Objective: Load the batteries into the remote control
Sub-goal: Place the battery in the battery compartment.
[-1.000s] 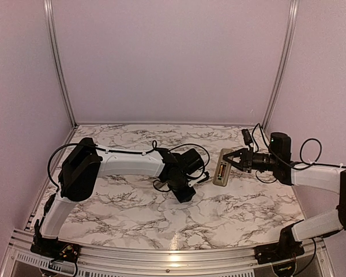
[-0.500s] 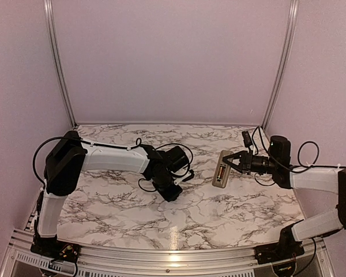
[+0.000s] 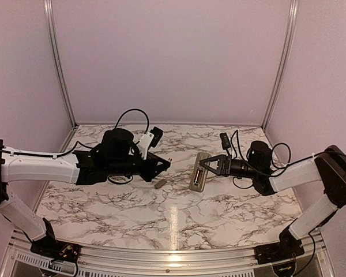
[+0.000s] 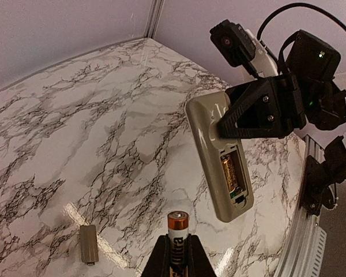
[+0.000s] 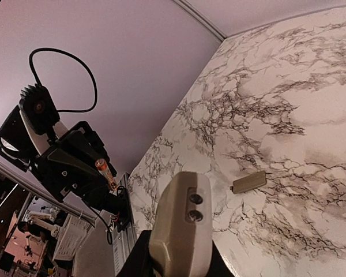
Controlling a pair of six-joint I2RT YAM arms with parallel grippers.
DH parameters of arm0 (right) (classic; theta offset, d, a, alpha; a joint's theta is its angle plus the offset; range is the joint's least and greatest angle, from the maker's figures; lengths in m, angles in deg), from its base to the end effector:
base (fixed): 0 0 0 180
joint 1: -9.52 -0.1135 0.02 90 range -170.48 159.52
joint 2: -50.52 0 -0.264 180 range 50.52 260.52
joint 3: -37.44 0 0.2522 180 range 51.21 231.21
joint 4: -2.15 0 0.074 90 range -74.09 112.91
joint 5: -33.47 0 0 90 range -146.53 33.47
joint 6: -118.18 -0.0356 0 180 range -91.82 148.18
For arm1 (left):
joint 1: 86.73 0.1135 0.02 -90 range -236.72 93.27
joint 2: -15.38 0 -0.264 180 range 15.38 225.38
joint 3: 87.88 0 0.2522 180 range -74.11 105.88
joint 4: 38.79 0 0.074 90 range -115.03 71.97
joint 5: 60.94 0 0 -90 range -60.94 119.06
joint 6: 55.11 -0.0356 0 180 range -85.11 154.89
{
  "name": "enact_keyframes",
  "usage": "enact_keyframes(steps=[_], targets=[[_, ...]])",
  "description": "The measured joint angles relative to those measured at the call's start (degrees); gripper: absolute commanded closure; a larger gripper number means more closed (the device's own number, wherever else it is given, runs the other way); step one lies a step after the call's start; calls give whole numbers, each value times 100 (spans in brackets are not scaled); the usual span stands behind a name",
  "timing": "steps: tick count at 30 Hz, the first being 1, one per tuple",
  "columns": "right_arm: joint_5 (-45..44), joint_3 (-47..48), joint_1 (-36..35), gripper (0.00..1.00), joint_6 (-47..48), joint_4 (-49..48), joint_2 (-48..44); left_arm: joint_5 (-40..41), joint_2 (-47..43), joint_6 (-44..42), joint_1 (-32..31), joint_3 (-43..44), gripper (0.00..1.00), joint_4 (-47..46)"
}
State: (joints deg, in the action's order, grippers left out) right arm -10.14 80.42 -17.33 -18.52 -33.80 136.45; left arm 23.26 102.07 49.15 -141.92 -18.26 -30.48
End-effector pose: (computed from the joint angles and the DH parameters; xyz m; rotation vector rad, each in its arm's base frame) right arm 0.2415 0.1511 0.1930 -0.3654 1.9088 1.5862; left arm 0.1938 -0.2851 0.2561 0.8053 1.9635 -0.8525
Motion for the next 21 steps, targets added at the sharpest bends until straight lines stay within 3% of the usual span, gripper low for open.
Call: enact_keyframes(steps=[11, 21], targets=[[-492, 186, -682, 100, -538, -1434, 739, 267, 26, 455, -490, -223, 98, -1681], [-586, 247, -796, 100, -1193, -2341, 1213, 809, 472, 457, -763, -11, 97, -1823]])
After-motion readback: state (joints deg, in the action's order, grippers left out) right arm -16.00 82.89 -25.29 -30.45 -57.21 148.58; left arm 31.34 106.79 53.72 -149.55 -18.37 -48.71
